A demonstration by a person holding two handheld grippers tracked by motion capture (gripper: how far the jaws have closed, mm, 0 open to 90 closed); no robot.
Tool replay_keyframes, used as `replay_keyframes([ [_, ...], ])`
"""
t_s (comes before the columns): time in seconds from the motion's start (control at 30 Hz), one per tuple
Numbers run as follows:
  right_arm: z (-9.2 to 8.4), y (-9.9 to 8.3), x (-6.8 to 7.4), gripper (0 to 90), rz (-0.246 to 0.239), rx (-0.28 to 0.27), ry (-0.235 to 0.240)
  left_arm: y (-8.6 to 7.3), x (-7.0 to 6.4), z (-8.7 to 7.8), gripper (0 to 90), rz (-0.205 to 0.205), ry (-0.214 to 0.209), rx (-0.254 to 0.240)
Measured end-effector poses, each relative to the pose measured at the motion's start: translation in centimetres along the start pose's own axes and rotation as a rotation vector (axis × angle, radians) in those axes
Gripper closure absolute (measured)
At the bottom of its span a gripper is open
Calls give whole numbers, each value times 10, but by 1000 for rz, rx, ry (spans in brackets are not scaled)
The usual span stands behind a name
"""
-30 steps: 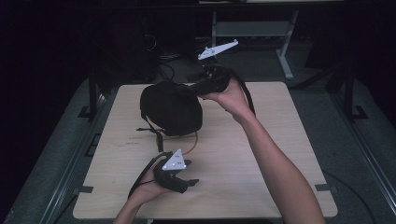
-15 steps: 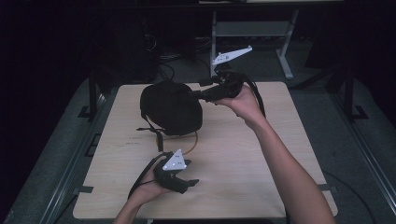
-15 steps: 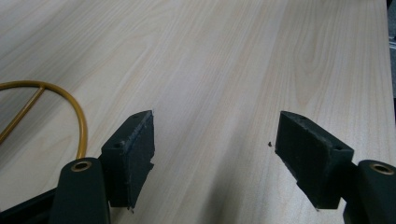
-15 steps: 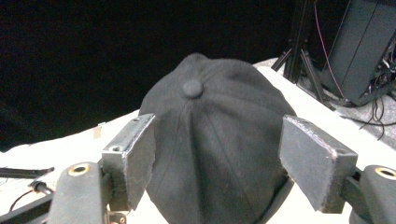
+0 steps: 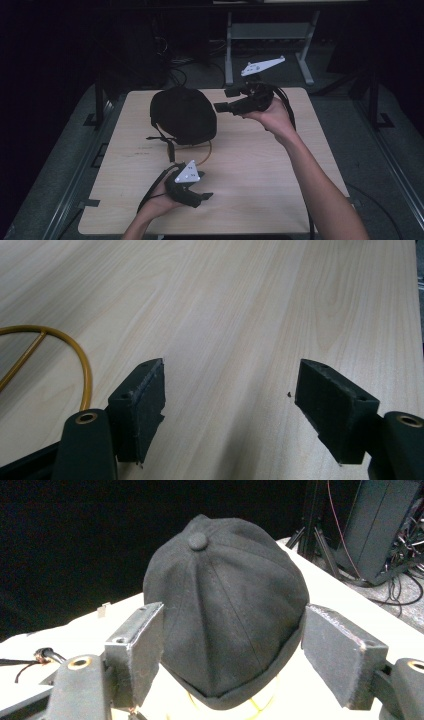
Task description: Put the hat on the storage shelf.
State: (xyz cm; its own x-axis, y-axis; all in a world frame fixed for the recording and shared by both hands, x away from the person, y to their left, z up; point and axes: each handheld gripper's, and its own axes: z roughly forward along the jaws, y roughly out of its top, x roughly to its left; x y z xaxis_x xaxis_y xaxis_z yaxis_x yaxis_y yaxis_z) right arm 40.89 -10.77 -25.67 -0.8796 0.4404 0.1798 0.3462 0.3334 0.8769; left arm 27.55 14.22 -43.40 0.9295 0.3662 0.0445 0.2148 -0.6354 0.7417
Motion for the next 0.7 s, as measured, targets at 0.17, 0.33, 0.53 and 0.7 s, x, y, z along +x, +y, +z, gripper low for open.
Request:
replay_keyframes([
  [0.17,-5,-8,-2,223,8,0,-14,0,0,0,279,9,4,10],
  [0.33,-10,-16,-3,217,16,1,-18,0,-1,1,278,8,6,2],
  [0.53,-15,-25,-5,208,26,8,-21,0,0,1,278,9,7,3],
  [0.7,-21,-33,-6,200,40,10,-26,0,0,1,278,10,7,2],
])
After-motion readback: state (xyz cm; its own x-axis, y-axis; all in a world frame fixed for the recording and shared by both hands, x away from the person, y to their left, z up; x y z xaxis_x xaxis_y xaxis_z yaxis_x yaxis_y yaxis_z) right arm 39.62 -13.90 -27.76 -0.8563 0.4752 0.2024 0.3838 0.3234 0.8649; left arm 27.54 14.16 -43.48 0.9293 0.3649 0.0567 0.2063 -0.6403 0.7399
